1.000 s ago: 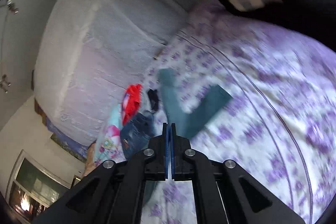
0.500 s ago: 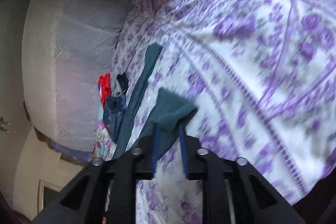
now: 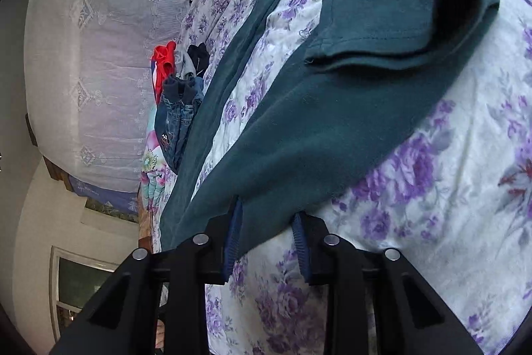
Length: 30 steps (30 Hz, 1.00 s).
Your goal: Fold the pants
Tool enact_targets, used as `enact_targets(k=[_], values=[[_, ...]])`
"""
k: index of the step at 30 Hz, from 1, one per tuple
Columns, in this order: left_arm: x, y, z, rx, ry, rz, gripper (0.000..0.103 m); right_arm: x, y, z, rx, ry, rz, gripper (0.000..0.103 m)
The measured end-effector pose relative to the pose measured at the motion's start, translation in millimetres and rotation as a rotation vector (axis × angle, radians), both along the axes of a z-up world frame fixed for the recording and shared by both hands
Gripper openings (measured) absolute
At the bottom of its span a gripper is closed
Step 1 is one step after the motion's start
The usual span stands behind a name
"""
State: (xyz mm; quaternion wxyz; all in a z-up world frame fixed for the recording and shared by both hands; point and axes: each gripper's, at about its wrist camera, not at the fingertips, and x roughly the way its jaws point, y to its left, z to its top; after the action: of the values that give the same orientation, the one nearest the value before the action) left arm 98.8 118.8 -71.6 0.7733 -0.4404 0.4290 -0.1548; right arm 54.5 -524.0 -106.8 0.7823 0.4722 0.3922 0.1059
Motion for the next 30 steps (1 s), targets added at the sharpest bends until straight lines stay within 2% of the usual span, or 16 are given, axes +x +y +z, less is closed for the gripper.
enact_targets(k=[2, 5, 6, 7, 9, 10, 13, 16, 18, 20, 23, 24, 26, 27, 28, 30], values=[[-2, 6, -2, -0.045, 0.002, 0.006, 0.078, -1, 1, 1, -0.009, -0.014, 0.004, 0.008], [3, 14, -5, -0.092, 0.022, 0.016, 0.063, -6, -3, -3, -0.004, -0.025, 0.003, 0.002], [5, 15, -6, -0.086, 0.018, 0.007, 0.048, -8, -5, -4, 0.003, -0.031, -0.001, 0.002], [7, 16, -7, -0.077, 0.019, 0.002, 0.026, -9, -5, -4, 0.009, -0.036, -0.003, 0.002], [9, 18, -12, -0.073, 0.03, -0.014, 0.009, -10, -6, -2, 0.015, -0.041, -0.005, 0.002], [8, 19, -13, -0.081, 0.03, -0.014, 0.007, -11, -6, -1, 0.016, -0.041, -0.005, 0.002], [-6, 29, -9, -0.098, -0.002, -0.002, 0.004, -23, -5, 6, 0.003, -0.042, 0.007, 0.002], [-16, 41, 1, -0.068, -0.034, 0.005, 0.004, -38, -7, 9, -0.007, -0.031, 0.021, 0.002], [-16, 52, -5, -0.063, -0.005, 0.039, 0.004, -41, -9, 0, -0.016, 0.012, 0.04, 0.002], [-16, 62, -21, -0.124, 0.047, 0.064, 0.003, -43, -12, -8, 0.003, 0.029, 0.034, 0.002], [-20, 56, -20, -0.13, 0.024, 0.033, 0.002, -44, -12, 3, -0.034, 0.04, 0.076, 0.01], [-21, 49, -16, -0.106, 0.006, 0.008, 0.005, -47, -14, 9, -0.052, 0.033, 0.075, 0.011], [-22, 38, -12, -0.095, -0.002, -0.029, 0.018, -56, -17, 24, -0.112, -0.005, 0.057, 0.012], [-20, 32, -12, -0.106, 0.0, -0.041, 0.028, -62, -20, 34, -0.153, -0.033, 0.041, 0.012], [-19, 28, -12, -0.108, 0.004, -0.043, 0.033, -65, -22, 39, -0.163, -0.054, 0.027, 0.012], [-13, 17, -15, -0.102, 0.016, -0.053, 0.036, -67, -27, 43, -0.134, -0.086, 0.004, 0.012]])
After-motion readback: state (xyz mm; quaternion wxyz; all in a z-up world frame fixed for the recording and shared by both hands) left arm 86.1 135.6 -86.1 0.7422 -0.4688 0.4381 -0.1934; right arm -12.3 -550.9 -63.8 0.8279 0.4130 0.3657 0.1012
